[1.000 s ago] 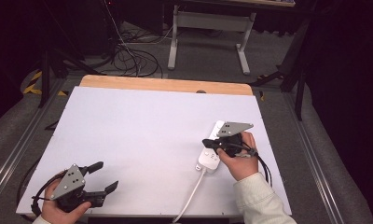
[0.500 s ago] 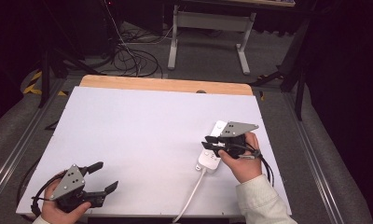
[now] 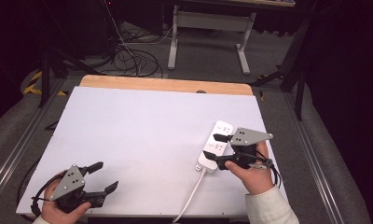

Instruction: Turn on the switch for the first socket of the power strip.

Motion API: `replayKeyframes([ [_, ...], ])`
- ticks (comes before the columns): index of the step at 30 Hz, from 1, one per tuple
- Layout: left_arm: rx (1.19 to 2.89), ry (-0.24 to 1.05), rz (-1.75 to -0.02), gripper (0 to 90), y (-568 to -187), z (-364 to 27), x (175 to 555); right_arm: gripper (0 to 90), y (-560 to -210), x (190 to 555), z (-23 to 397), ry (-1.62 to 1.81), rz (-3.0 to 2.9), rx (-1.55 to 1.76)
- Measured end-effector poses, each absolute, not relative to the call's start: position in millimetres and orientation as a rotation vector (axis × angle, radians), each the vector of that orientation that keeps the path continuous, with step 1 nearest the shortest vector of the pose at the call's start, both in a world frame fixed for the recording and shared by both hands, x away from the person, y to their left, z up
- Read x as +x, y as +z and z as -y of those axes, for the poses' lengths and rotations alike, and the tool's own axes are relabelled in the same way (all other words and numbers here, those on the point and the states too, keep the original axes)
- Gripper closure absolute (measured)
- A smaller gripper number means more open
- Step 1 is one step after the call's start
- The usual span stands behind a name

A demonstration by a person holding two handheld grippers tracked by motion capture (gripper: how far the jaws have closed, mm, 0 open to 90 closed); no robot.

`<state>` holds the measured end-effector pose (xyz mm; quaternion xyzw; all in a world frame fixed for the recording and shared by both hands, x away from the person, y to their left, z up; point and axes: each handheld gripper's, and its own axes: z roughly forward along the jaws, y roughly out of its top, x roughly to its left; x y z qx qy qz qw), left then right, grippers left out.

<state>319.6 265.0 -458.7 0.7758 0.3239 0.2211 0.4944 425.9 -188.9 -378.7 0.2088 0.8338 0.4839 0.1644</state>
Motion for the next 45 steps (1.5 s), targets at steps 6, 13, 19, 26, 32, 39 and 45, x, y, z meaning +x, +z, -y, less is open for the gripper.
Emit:
replayKeyframes([
  [6,1.882,0.530,-0.781,17.5,-459,-266,319,34.0,-381,415,194,1.429,-2.363,0.603],
  [13,1.878,0.522,-0.772,16.9,-458,-266,318,32.0,-394,400,206,1.504,-2.339,0.615],
  [19,1.892,0.526,-0.772,15.2,-458,-266,318,30.6,-405,393,219,1.548,-2.294,0.629],
  [26,1.896,0.516,-0.755,12.3,-458,-266,318,30.3,-422,386,233,1.576,-2.279,0.635],
  [32,1.893,0.519,-0.753,11.9,-458,-266,318,29.9,-436,382,241,1.588,-2.269,0.653],
  [39,1.893,0.519,-0.753,12.0,-458,-266,318,27.5,-450,380,250,1.585,-2.244,0.663],
  [45,1.895,0.524,-0.762,12.1,-458,-266,318,27.5,-458,379,252,1.566,-2.248,0.679],
])
